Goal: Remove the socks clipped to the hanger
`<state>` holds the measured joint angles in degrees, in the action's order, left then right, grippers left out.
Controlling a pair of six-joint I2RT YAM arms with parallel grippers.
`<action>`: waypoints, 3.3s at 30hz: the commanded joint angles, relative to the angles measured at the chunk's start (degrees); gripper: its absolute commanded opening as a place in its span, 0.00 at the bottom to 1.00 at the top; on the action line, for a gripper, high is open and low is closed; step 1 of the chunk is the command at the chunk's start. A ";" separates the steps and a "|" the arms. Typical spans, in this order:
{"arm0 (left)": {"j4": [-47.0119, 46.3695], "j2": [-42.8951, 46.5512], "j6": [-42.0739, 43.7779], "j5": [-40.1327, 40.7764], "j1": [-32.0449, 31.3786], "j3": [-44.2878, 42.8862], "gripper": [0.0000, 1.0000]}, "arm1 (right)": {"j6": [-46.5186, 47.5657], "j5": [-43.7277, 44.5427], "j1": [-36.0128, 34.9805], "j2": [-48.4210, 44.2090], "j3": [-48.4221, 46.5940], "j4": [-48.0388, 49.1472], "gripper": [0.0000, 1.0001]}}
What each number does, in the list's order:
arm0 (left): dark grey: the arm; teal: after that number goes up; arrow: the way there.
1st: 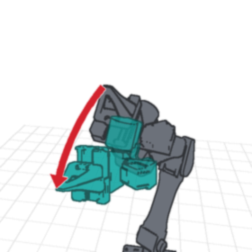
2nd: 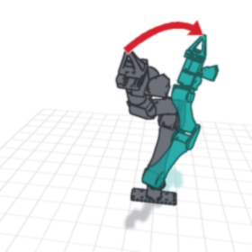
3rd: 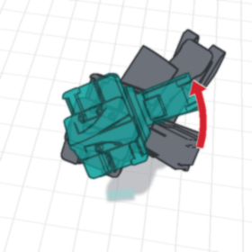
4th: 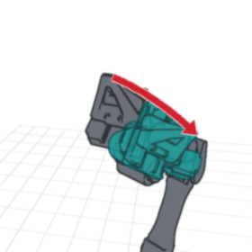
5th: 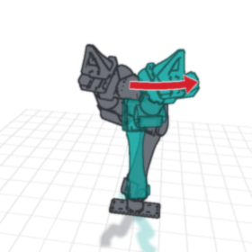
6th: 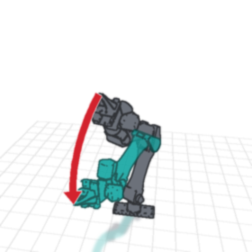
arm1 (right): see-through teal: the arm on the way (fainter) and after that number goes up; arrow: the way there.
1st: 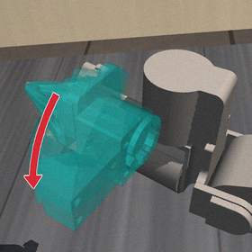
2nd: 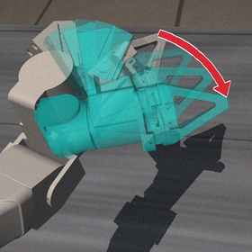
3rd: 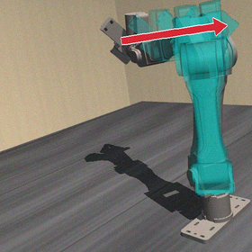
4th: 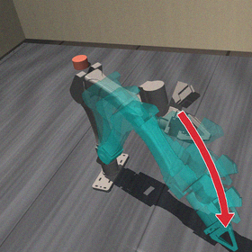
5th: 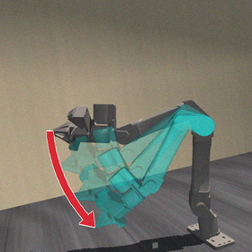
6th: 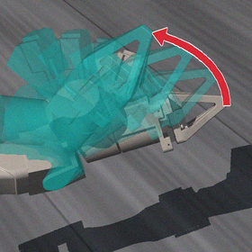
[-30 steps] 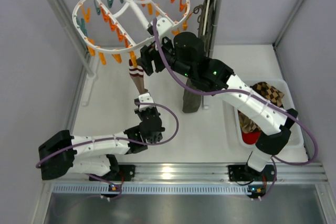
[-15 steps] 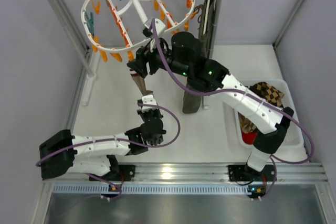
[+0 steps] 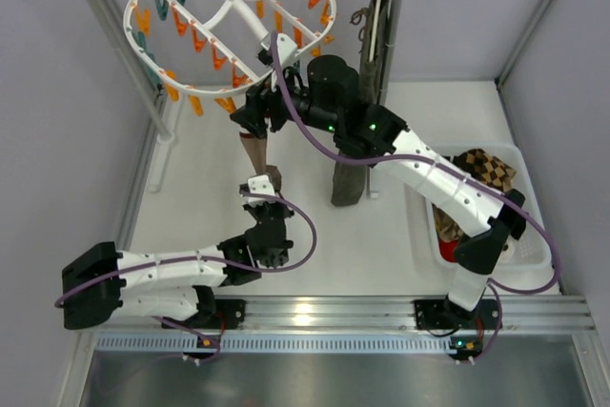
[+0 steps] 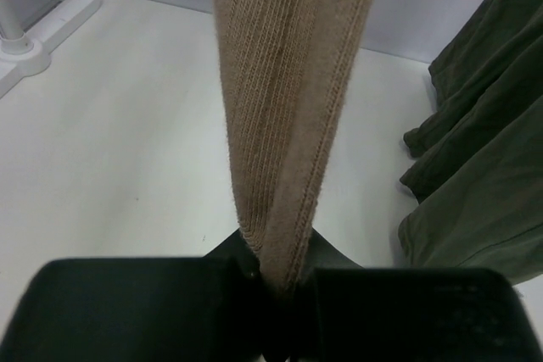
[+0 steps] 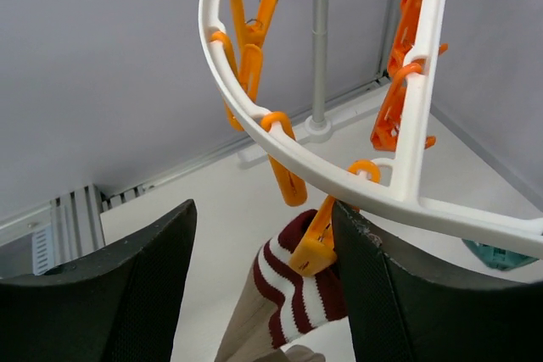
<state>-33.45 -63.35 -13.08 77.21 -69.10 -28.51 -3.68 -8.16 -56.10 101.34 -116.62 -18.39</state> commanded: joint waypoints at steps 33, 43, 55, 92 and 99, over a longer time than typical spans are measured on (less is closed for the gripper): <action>9.54 14.38 -13.27 -13.66 -0.33 4.34 0.00 | -8.97 -20.56 8.11 -8.44 15.46 17.78 0.72; 16.49 18.53 -16.18 -14.63 -0.33 3.90 0.00 | -10.03 -23.39 8.37 -3.78 12.03 22.43 0.65; 17.81 18.44 -16.45 -16.30 -0.33 3.20 0.00 | -10.38 -22.07 8.37 -0.44 11.32 29.20 0.66; 20.88 20.20 -18.30 -20.34 -0.33 1.35 0.00 | -8.53 -18.38 9.69 0.17 16.86 35.44 0.71; 20.88 20.11 -18.12 -21.92 -0.33 1.00 0.00 | -11.69 -21.89 9.78 1.23 16.51 40.53 0.73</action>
<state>-12.71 -43.62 -30.55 56.38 -69.12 -25.39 -13.96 -27.83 -47.07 103.88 -99.13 14.46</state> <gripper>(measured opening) 0.026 0.724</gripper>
